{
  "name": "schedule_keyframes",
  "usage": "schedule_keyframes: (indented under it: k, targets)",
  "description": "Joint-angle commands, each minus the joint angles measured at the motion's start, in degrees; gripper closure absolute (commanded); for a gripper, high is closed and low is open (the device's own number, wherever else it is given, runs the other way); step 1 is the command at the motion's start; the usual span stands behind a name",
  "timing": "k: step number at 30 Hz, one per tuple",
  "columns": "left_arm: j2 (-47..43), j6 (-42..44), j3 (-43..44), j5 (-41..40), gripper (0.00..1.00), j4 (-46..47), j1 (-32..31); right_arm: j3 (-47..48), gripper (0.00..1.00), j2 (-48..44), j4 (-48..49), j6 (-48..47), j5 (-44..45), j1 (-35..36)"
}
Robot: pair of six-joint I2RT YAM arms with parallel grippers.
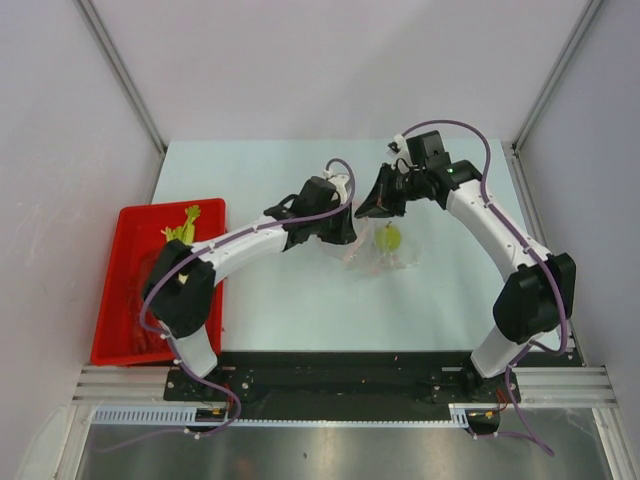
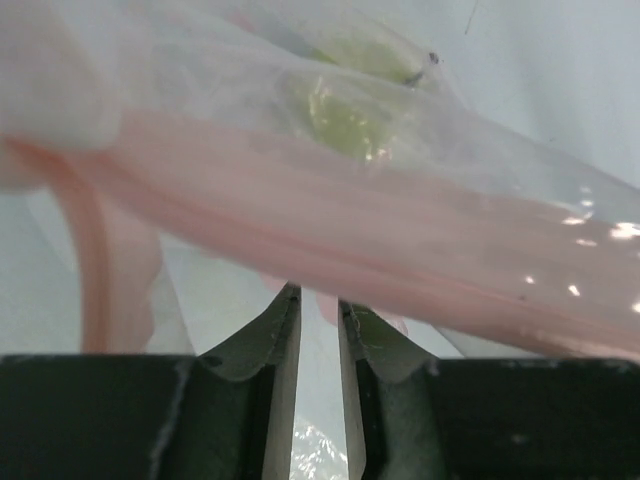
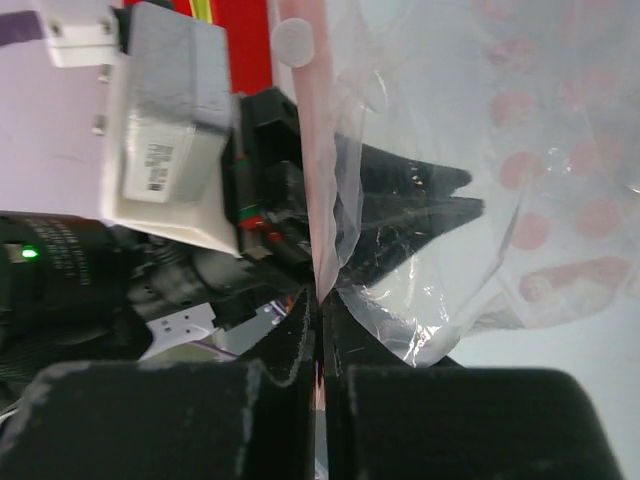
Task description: Open the zip-top bag and remove the fake food
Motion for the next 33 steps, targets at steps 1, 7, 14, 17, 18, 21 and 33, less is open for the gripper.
schedule_keyframes:
  k: [1, 7, 14, 17, 18, 21, 33]
  targets:
    - [1.00, -2.37, -3.28, 0.46, 0.74, 8.31, -0.49, 2.26, 1.00, 0.71, 3.86, 5.03, -4.85, 0.36]
    - [-0.14, -9.65, -12.93, 9.16, 0.61, 27.34, -0.14, 1.83, 1.00, 1.32, 4.84, 7.31, -5.12, 1.51]
    - [-1.45, -9.24, -16.12, 6.28, 0.59, 32.23, -0.14, 4.10, 1.00, 3.52, 8.62, 13.02, -7.66, 3.70]
    - [-4.97, -6.08, -17.79, 2.31, 0.59, 32.32, -0.14, 6.47, 1.00, 4.92, 9.67, 15.91, -9.33, 5.28]
    - [-5.58, -4.50, -17.79, 2.05, 0.58, 31.79, -0.14, 6.83, 1.00, 5.01, 10.63, 16.71, -9.86, 5.64]
    - [-8.48, -1.60, -17.09, 0.82, 0.58, 27.50, -0.14, 7.88, 1.00, 4.66, 13.87, 20.84, -11.61, 6.43]
    - [-1.31, 3.68, -6.55, -8.05, 0.48, 13.60, -1.36, -4.15, 1.00, -0.17, 14.34, 19.54, -16.80, -2.43]
